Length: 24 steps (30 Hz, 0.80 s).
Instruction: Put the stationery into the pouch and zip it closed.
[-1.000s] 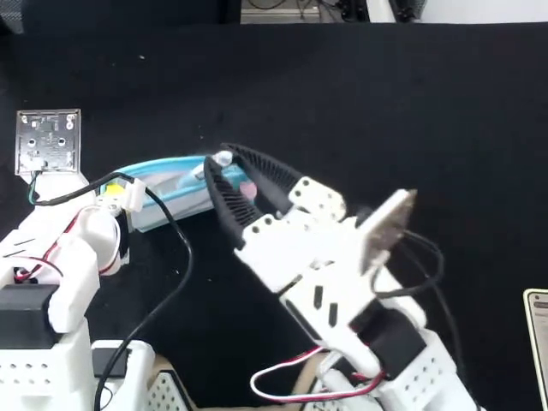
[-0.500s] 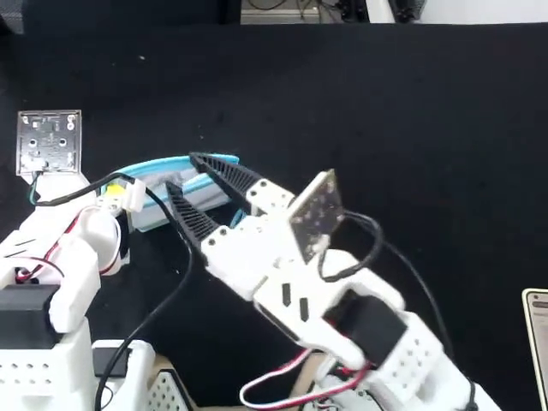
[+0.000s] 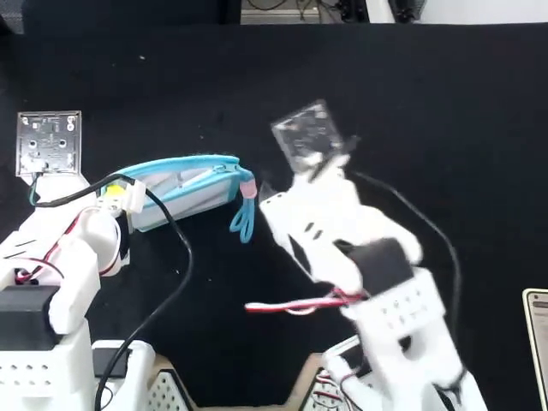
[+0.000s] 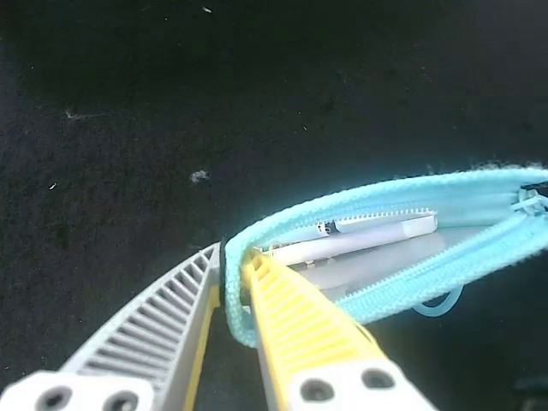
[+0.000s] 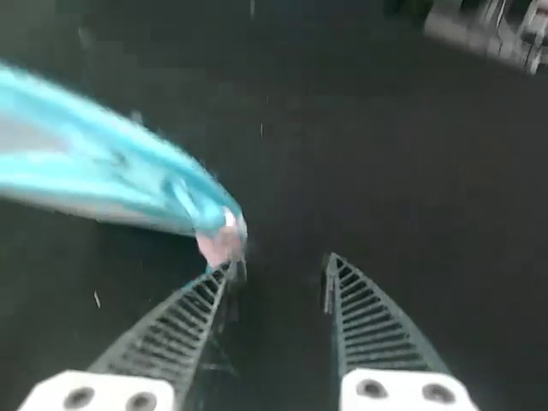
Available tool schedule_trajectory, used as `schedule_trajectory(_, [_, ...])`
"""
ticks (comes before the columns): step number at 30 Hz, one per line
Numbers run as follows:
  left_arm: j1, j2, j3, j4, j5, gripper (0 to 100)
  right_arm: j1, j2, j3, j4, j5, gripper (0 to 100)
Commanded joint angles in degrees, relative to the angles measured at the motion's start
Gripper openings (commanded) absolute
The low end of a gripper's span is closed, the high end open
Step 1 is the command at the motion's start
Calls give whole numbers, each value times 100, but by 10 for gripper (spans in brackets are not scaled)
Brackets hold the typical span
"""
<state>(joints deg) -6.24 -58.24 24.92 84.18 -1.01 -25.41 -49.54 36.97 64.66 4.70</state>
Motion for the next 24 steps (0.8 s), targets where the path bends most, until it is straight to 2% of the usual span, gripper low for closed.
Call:
schedule_trajectory(1, [4,35,286,0,-35,30,79,48,541,-695,202,149])
schedule_trajectory(4, [4,35,277,0,-44,30,79,-119,1103,-1468,202,155])
schedule_trajectory(8, [4,35,268,26,-62,30,-53,-391,1771,-2101,229,247])
schedule_trajectory(10, [4,35,268,35,-62,30,-290,-523,2044,-2259,571,283])
schedule_trajectory(13, [4,35,268,35,-62,30,-721,-664,2334,-2470,1275,286])
schedule_trajectory(17, [4,35,268,35,-70,30,-791,-752,2413,-2866,1503,275])
schedule_trajectory(24, [4,35,268,35,-70,30,-791,-919,2413,-2400,1521,276])
